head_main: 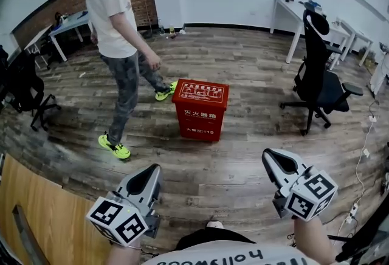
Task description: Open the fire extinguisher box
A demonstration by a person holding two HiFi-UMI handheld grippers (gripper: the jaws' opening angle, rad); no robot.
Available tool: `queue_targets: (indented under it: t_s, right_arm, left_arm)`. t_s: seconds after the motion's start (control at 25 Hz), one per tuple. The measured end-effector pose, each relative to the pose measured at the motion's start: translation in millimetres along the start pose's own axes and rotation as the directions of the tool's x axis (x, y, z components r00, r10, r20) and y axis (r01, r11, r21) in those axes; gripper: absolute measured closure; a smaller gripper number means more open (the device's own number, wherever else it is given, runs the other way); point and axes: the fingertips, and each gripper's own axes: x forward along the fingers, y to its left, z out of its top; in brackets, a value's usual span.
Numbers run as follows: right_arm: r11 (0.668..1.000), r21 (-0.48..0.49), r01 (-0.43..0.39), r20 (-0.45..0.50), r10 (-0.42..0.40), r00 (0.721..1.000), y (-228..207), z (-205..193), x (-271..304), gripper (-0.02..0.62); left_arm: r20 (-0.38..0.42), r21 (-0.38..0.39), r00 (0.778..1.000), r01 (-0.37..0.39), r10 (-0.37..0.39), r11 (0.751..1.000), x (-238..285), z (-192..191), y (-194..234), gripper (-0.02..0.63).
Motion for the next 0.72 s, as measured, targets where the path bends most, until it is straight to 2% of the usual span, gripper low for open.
queue_targets:
  t_s: [0.44,0.72]
  right_arm:
    - [0.998,-0.035,-0.046,-0.033,0.045,0.998,-28,-1,13,0.586]
    - [0.999,-0.033,-0.029,-0.067,0.027,0.997,-37,-3,27,0.586]
  left_arm:
    - [0.005,0.006,1.0,-0.021,0.021,1.0,25,-3,-13,0.597]
    - [-0.02,0.013,1.0,-0.006,0.006,1.0,41,3,-1,0.597]
